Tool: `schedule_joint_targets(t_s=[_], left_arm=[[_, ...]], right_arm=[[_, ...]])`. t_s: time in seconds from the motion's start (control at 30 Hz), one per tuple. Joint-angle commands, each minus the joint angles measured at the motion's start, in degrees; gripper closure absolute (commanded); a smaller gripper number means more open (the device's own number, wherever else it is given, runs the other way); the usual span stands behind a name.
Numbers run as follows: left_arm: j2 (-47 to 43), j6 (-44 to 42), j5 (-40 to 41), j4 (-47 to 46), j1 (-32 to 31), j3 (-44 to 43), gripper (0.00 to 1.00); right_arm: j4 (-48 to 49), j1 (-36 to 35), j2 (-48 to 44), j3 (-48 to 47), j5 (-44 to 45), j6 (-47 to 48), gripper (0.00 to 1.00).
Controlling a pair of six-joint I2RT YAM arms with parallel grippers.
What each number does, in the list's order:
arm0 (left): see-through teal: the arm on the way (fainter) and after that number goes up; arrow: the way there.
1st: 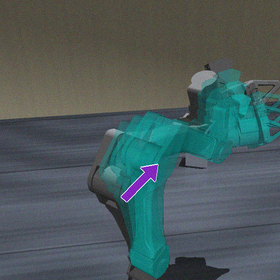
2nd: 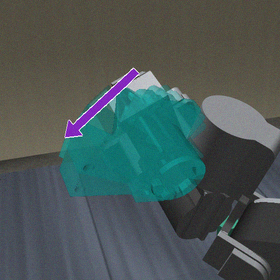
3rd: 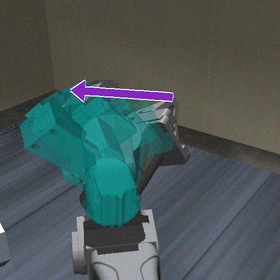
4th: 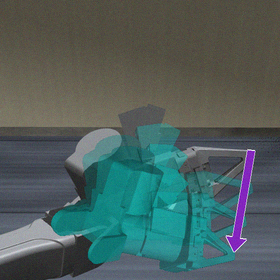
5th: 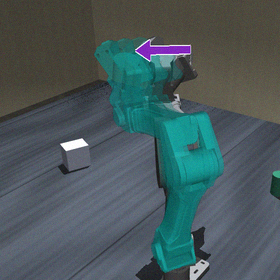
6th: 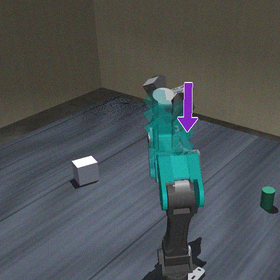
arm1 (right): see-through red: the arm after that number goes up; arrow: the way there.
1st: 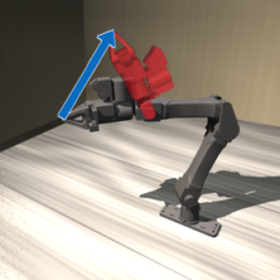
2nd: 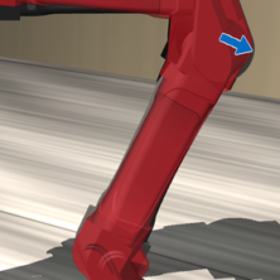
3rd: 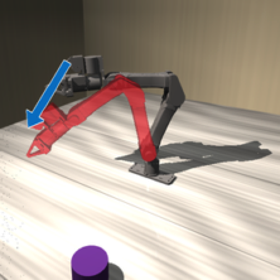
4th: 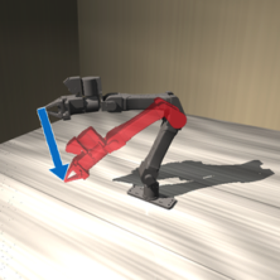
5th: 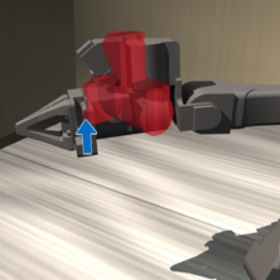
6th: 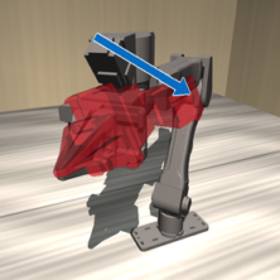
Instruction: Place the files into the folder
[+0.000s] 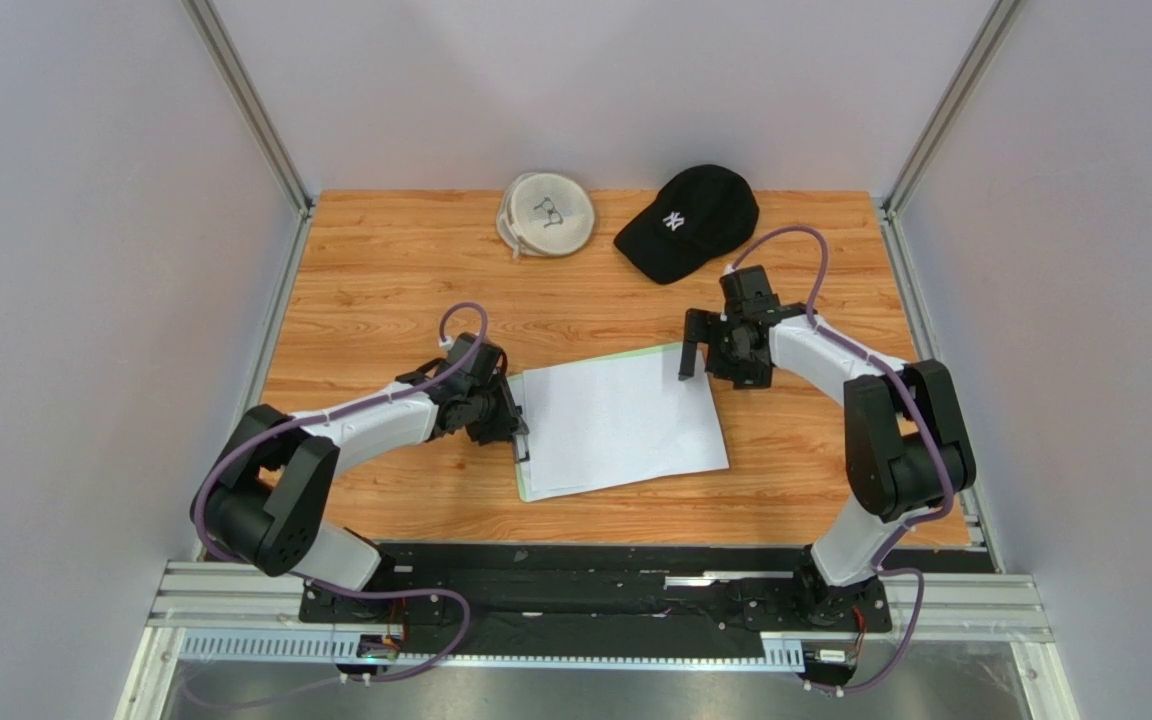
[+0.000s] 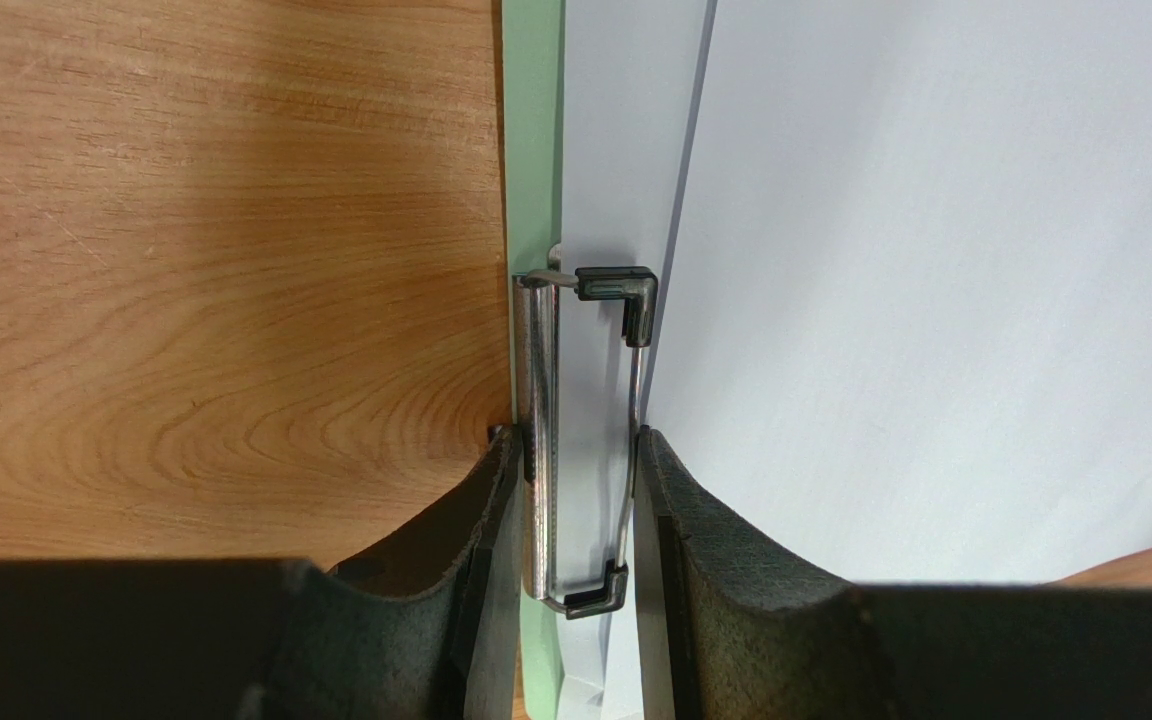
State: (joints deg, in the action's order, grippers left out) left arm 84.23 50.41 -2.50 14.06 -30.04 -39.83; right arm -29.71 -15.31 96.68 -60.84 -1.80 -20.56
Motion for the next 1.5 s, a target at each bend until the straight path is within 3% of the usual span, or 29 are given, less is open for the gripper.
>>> schedule_joint_targets(t_s=[0.0, 0.33, 1.13, 1.33, 1.4, 1.43, 1.47], left_arm=[[1.64, -1.9, 2.06, 5.1, -0.19, 0.72, 1.0], [1.12, -1.99, 2.41, 5.62, -0.37, 0.81, 1.0], [1.29, -3.65, 5.49, 8.78, -0.98, -1.39, 1.0], [1.91, -4.53, 5.84, 11.24, -0.98, -3.32, 1.0], [1.82, -5.49, 5.58, 11.34, -0.98, -3.84, 0.92], [1.65, -5.76, 5.58, 11.34, -0.98, -3.93, 0.77], [1.38, -5.85, 5.4, 11.07, -0.98, -4.2, 0.69]], right_arm=[[4.93, -3.05, -0.36, -0.42, -5.84, 1.31, 0.0], [4.14, -8.24, 1.75, -6.39, -5.93, 4.12, 0.01], [8.7, -8.59, 4.04, -7.46, -11.29, 7.28, 0.0], [6.7, -8.33, 4.3, -8.85, -4.82, 6.58, 0.0], [5.2, -8.33, 4.39, -9.47, -2.26, 6.58, 0.0], [4.58, -8.42, 3.95, -9.47, -1.37, 6.32, 0.0], [3.97, -8.16, 3.95, -10.0, -0.32, 5.88, 0.0]])
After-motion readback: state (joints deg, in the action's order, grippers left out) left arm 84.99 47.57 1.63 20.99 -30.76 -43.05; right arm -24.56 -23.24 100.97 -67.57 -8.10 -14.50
